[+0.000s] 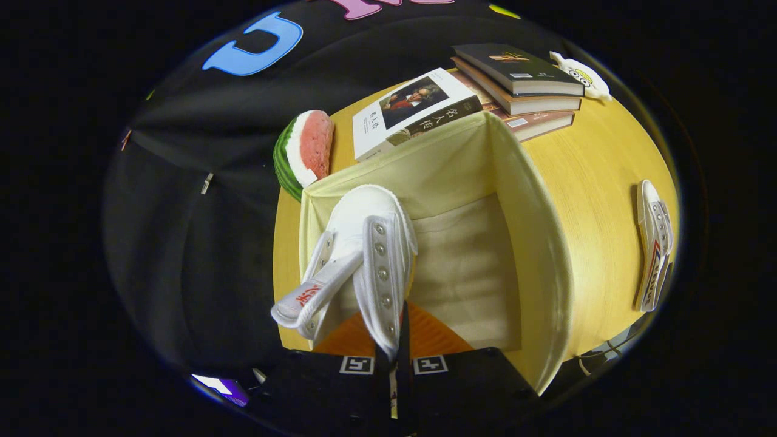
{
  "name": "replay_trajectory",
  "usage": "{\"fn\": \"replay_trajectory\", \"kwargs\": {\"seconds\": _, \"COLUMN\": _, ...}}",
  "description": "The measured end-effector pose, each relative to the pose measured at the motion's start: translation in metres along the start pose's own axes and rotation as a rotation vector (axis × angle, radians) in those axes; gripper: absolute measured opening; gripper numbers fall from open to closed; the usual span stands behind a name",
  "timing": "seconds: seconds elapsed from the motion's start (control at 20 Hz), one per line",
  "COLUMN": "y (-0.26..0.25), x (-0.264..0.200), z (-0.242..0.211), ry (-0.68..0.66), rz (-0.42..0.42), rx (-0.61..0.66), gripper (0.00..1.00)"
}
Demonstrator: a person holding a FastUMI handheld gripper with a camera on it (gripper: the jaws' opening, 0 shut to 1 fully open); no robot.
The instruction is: Open the storage box then place both shoes into the box .Put the left shoe in first, then the right shoe, with the right side of both shoes facing outward in a uniform manner.
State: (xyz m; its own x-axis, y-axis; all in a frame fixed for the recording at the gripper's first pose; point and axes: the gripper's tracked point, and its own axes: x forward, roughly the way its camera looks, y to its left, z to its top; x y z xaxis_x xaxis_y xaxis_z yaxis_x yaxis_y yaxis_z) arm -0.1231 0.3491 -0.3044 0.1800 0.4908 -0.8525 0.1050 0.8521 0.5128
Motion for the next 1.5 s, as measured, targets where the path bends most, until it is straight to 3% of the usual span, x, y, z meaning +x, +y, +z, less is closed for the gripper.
{"fn": "replay_trajectory", "kwargs": {"seconds": 0.2, "y": 0.012, "x": -0.031, "z": 0.007, "ry": -0.022, "rz": 0.101, "rx": 0.016, "gripper": 0.97}}
{"fn": "replay_trajectory", "kwargs": {"seconds": 0.4, "y": 0.003, "x": -0.084, "z": 0.032, "ry": -0.133, "rz": 0.17, "rx": 0.035, "gripper": 0.99}}
{"fn": "replay_trajectory", "kwargs": {"seconds": 0.6, "y": -0.036, "x": -0.148, "z": 0.067, "ry": -0.294, "rz": 0.148, "rx": -0.003, "gripper": 0.99}}
{"fn": "replay_trajectory", "kwargs": {"seconds": 1.0, "y": -0.173, "x": -0.253, "z": 0.107, "ry": -0.519, "rz": -0.032, "rx": -0.01, "gripper": 0.99}}
{"fn": "replay_trajectory", "kwargs": {"seconds": 1.3, "y": -0.286, "x": -0.271, "z": 0.104, "ry": -0.539, "rz": -0.153, "rx": 0.115, "gripper": 0.99}}
{"fn": "replay_trajectory", "kwargs": {"seconds": 1.5, "y": -0.35, "x": -0.267, "z": 0.078, "ry": -0.487, "rz": -0.222, "rx": 0.125, "gripper": 0.99}}
